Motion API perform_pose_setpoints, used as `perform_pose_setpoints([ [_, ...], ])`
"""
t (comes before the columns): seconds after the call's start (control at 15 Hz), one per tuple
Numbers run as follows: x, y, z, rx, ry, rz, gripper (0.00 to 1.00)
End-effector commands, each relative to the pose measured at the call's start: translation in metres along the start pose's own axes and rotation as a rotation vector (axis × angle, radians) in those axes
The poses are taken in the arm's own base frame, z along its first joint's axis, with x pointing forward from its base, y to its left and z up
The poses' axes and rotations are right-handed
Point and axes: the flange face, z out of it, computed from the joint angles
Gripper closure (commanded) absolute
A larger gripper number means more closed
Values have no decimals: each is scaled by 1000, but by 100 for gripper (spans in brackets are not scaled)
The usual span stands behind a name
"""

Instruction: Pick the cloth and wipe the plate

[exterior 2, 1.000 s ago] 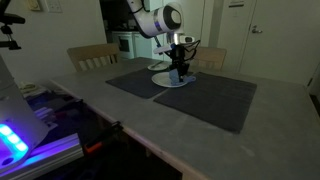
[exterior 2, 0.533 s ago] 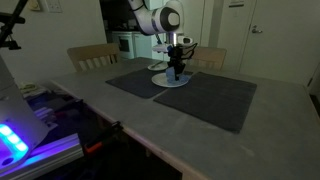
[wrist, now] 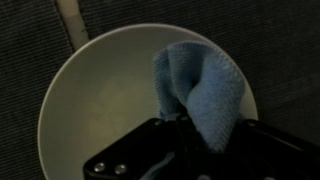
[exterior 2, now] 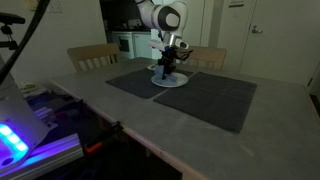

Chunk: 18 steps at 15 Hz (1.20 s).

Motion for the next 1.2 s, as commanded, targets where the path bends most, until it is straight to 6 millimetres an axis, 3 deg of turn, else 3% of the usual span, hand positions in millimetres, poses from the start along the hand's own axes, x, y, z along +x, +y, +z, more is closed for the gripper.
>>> perform_pose_setpoints([
  [0.0,-10,8,13,-71,-155,-20,97],
  [0.2,-10,20,14,-195,-184,27,97],
  [0.6,0,27,11,-381,8,28,97],
  [1.13,6,1,1,-168,118,6,97],
])
